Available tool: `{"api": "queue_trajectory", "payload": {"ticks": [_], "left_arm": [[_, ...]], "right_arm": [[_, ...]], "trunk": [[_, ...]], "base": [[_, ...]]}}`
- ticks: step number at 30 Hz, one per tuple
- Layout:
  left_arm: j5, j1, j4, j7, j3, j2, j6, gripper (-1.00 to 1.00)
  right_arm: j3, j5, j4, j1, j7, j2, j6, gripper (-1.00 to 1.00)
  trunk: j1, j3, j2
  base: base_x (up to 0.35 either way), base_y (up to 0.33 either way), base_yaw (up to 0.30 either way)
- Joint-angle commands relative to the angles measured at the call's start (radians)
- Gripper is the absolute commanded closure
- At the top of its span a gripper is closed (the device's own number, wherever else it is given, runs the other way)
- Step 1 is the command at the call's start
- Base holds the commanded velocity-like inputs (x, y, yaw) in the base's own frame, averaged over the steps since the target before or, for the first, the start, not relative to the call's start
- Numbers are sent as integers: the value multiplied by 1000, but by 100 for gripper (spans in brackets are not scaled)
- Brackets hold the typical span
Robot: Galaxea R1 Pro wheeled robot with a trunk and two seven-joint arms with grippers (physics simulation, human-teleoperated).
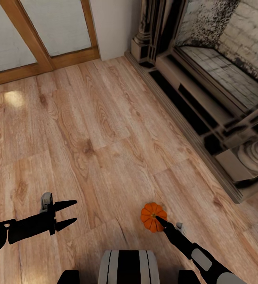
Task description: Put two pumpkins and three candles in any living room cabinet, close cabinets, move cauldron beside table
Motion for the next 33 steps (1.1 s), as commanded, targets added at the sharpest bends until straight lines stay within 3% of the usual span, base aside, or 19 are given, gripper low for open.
{"api": "queue_trajectory", "payload": {"ticks": [1, 10, 11, 33], "left_arm": [[11, 0, -1, 10, -1, 1, 1, -100], [11, 0, -1, 10, -1, 1, 1, -100], [11, 0, 0, 10, -1, 1, 1, -100], [11, 0, 0, 10, 1, 1, 1, -100]], "right_arm": [[-5, -6, 2, -1, -48, -1, 5, -100], [-5, -6, 3, -1, -51, -1, 5, -100], [-5, -6, 2, -1, -53, 0, 6, 100], [-5, -6, 2, 0, -61, -1, 6, 100]], "trunk": [[0, -1, 0], [0, -1, 0], [0, -1, 0], [0, -1, 0]], "base": [[6, 6, 0], [1, 1, 0], [0, 0, 0], [0, 0, 0]]}}
